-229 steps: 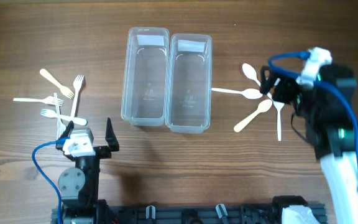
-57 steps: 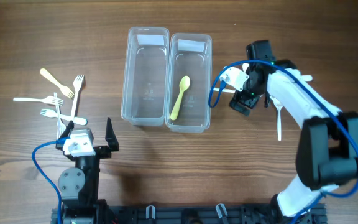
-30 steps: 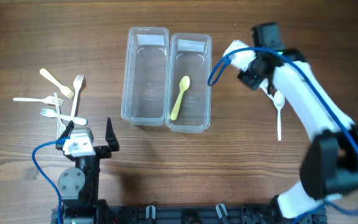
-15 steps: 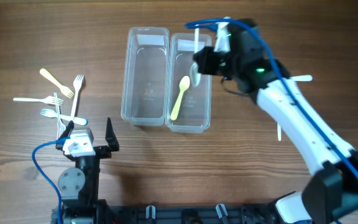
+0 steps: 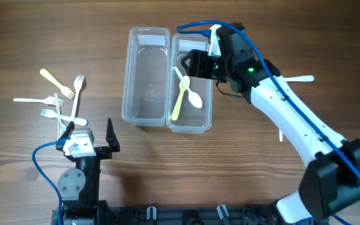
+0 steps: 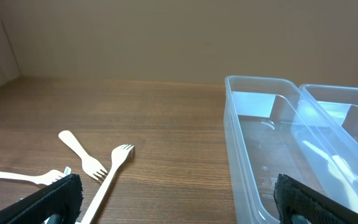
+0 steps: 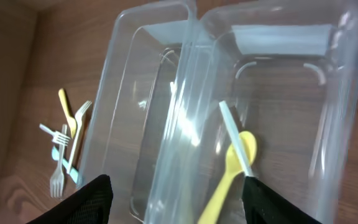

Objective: Pack container
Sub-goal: 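Place the white spoon into the right container and release, then grasp another white spoon with the right gripper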

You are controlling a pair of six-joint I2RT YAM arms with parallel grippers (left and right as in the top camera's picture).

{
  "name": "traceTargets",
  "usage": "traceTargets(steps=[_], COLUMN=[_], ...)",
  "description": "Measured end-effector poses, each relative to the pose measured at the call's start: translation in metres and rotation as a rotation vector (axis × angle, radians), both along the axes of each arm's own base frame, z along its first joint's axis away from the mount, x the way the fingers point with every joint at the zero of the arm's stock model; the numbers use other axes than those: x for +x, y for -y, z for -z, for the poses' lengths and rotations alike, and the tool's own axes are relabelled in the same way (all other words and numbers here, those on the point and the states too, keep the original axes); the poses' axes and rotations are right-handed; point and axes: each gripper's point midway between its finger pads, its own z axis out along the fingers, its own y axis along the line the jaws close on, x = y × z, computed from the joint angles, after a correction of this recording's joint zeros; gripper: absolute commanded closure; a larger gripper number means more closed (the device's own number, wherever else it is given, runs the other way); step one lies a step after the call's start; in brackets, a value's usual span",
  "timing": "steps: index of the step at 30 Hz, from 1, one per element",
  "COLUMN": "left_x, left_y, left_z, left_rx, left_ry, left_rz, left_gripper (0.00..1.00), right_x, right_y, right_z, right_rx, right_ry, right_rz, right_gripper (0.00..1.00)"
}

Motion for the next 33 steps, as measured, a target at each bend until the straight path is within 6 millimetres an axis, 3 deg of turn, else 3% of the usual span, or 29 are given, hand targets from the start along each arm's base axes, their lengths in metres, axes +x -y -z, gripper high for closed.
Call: traceTargets(steps=[3,6,8,10,13,16,23,25,30,33], left_x=[0.000,0.000,0.000,0.000,0.000,0.000,0.000,0.000,0.000,0.000], left_y=[0.000,0.000,0.000,0.000,0.000,0.000,0.000,0.000,0.000,0.000], left_z=[0.000,0.000,0.000,0.000,0.000,0.000,0.000,0.000,0.000,0.000], left_rx=[0.000,0.000,0.000,0.000,0.000,0.000,0.000,0.000,0.000,0.000], left_ry=[0.000,0.000,0.000,0.000,0.000,0.000,0.000,0.000,0.000,0.000], left_rz=[0.000,0.000,0.000,0.000,0.000,0.000,0.000,0.000,0.000,0.000], left_gripper=[0.00,0.00,0.00,0.00,0.00,0.00,0.00,0.00,0.00,0.00], right_x=[-0.006,-0.022,-0.036,-0.043,-0.035,-0.026,-0.035,-0.045,-0.073,-0.081], right_y=[0.045,0.123,0.165,0.205,0.235,0.245,0.261,0.266,0.305,0.298], right_z=[-0.041,-0.089,-0.099,-0.083,-0.051,-0.008,0.065,0.074,0.080,0.102], right_rx=[-0.051,-0.209,-0.358,-0.534,-0.649,-0.695,-0.785,-0.786,-0.733,-0.646], right_ry=[0.104,0.255,0.296,0.247,0.148,0.025,-0.230,-0.293,-0.438,-0.454], right_rz=[0.004,0.061,0.080,0.098,0.096,0.061,-0.009,-0.009,0.124,0.127], right_gripper=[0.32,0.43,0.44,0.44,0.43,0.41,0.48,0.48,0.58,0.57])
